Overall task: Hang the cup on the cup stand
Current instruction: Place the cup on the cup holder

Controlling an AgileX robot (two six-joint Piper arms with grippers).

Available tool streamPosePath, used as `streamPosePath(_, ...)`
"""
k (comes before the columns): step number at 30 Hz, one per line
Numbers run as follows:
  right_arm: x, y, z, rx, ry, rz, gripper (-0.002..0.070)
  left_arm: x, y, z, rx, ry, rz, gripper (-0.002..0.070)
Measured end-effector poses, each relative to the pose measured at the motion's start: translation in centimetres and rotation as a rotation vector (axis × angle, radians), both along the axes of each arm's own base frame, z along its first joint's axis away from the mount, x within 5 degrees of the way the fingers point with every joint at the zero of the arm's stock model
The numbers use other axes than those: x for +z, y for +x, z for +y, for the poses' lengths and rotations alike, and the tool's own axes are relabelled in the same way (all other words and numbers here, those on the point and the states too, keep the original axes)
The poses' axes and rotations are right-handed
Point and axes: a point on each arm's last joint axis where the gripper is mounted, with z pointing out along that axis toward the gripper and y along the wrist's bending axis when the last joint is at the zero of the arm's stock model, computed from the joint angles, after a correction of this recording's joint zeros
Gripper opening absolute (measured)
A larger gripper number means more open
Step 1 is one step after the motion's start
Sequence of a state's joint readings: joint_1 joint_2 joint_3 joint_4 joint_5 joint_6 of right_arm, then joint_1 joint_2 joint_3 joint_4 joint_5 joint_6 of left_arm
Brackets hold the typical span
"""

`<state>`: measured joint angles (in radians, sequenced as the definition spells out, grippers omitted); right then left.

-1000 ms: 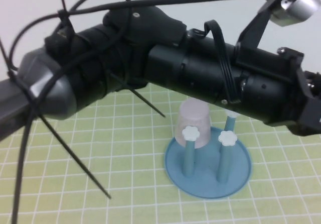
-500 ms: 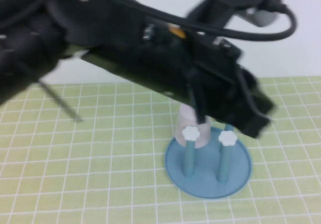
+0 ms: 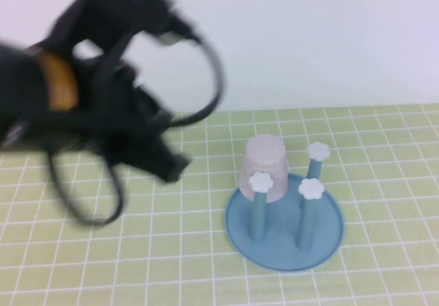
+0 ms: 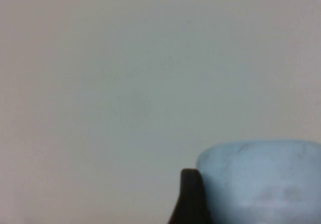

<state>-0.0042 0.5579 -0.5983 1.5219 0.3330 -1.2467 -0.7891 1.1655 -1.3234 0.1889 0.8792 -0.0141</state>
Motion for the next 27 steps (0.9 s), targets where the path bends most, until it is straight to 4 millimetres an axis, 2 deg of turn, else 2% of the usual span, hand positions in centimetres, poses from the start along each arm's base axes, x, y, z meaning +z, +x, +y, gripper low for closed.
streamPosePath(4,-0.1,2.4,0.9,0.110,-0.072,-0.005,0.0540,-1.2,-1.6,1.8,0.021,0.010,0.001,-0.0001)
streamPosePath(12,-2.4,8.3,2.5,0.327,-0.242,0.051,0.0540,-3.0,-3.6,4.9,0.132,-0.026,-0.017,-0.0001)
streamPosePath(18,-3.5,12.6,3.4,0.472,-0.254,0.081,0.0540,-4.0,-3.8,5.1,0.158,-0.032,0.006,-0.0001)
streamPosePath(27,-5.8,17.6,4.2,0.636,-0.366,-0.018,0.0539,-4.2,-3.6,5.0,0.159,-0.042,-0.014,-0.0001)
